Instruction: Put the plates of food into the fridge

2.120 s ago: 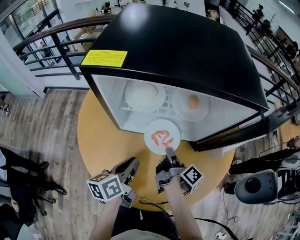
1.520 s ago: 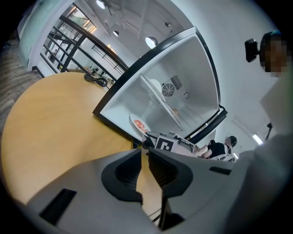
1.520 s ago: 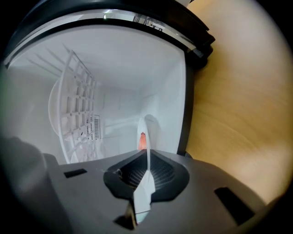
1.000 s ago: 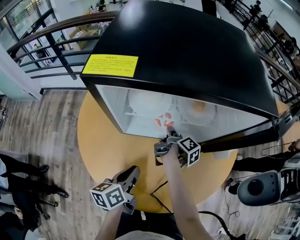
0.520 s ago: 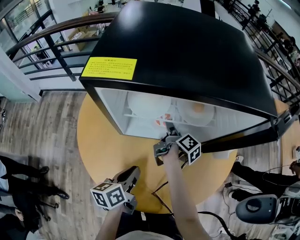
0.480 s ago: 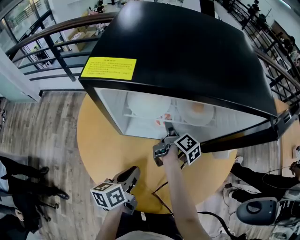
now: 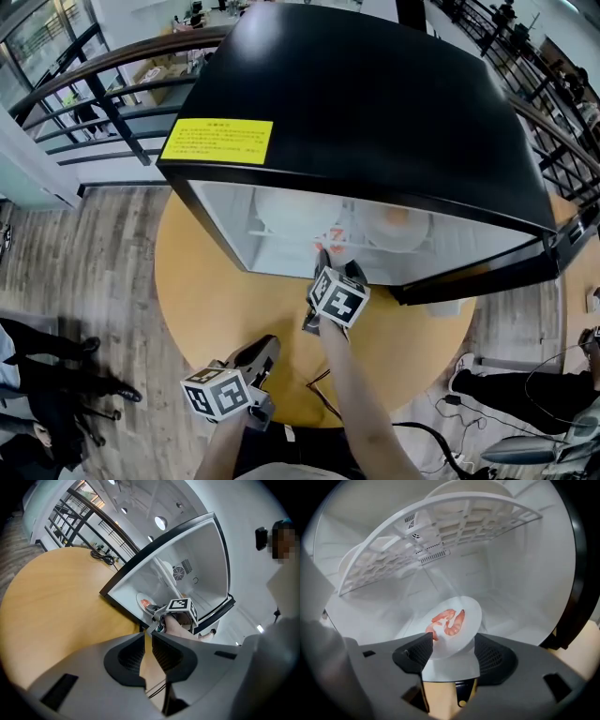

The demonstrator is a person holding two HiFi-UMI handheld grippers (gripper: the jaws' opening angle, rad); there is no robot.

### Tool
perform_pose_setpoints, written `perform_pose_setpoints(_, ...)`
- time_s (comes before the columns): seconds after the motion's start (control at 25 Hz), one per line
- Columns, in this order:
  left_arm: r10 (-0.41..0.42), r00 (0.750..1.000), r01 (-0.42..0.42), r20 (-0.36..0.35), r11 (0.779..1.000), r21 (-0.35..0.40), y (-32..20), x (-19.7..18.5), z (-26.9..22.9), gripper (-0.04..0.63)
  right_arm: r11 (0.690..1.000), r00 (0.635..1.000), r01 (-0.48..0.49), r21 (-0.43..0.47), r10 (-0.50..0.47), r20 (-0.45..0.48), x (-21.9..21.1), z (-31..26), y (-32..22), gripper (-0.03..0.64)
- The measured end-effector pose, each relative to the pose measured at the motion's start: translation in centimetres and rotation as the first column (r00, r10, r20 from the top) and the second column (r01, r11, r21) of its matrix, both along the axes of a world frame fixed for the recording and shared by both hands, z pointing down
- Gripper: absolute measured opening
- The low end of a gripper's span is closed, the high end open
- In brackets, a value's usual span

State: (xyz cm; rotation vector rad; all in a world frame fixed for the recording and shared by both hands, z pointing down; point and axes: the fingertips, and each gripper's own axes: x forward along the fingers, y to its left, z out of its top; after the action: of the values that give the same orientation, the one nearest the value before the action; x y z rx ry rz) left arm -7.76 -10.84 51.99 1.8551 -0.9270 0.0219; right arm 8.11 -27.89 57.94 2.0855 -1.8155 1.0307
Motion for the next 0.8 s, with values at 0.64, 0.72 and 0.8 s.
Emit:
perform_pose_setpoints(0.64, -0.010, 0.999, 0.012, -0.039, 0.999, 0.048, -0.5, -0.3, -0.8, 0.032, 0.985, 0.997, 0.025, 0.168, -0.012, -0.082, 0.9, -4.3, 3.6, 0.276)
perform_pose_setpoints(0.72, -0.022, 1.000, 0.024, -0.021, 0.993, 0.114, -1.0, -0.3, -1.8, 0.032, 0.953, 0.994, 0.101, 0.285, -0.088, -0.059, -0.5, -7.2, 5.5, 0.274)
perform_pose_setpoints(0.8, -0.032, 0.999, 0.028, 0.018, 0.977, 0.212, -1.6, -0.2, -3.4, 0.032, 0.898, 0.984, 0.175, 0.404, -0.169, -0.050, -2.3, -10.8, 7.6, 0.264)
